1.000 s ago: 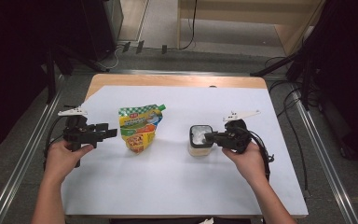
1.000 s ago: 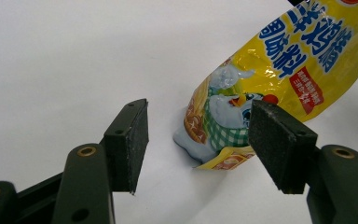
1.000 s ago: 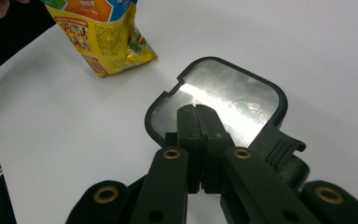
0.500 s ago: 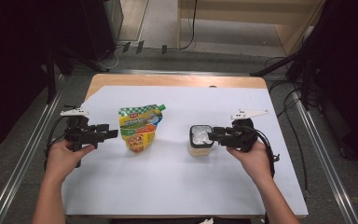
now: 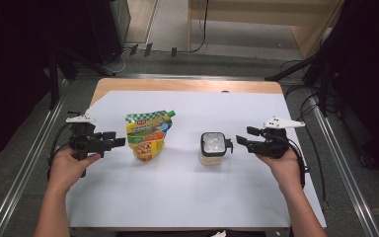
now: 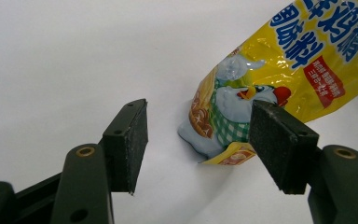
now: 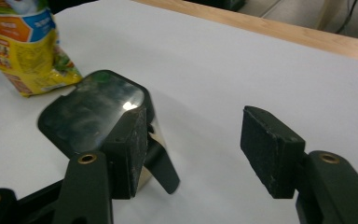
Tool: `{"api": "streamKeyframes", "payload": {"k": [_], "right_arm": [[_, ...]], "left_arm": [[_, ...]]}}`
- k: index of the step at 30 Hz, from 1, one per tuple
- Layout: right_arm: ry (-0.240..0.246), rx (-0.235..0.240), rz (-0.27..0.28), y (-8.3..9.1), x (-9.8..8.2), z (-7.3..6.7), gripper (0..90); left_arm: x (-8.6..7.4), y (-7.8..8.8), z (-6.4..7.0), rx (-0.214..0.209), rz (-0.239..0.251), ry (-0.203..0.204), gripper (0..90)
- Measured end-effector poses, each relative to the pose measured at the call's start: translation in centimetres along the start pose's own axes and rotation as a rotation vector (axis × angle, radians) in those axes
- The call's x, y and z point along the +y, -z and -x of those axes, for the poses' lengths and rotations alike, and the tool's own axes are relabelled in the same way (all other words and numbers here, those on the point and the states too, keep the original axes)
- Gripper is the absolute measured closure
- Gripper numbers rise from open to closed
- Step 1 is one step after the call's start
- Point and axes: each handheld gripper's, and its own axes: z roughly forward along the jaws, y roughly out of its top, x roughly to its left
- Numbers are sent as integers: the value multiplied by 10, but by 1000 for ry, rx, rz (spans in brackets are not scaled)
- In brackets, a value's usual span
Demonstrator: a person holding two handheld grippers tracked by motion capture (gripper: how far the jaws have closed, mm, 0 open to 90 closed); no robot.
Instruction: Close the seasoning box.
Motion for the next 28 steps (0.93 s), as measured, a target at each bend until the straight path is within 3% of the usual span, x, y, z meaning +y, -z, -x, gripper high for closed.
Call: {"api": "streamKeyframes", "payload": {"k": [6, 12, 19, 22, 28], "right_arm": [[-56, -44, 2, 6, -11, 20, 374], [-60, -110, -20, 6, -21, 32, 339], [-88, -130, -46, 4, -30, 41, 312], [-93, -144, -54, 3, -33, 42, 296], [-108, -146, -72, -2, -40, 45, 257]], "left_arm": [[0, -3, 1, 8, -5, -7, 385], [-2, -6, 0, 20, -24, -16, 385], [-3, -6, -4, 29, -18, -11, 382], [-4, -6, -7, 56, 5, -20, 338], [-7, -6, -13, 76, 4, -8, 298]]}}
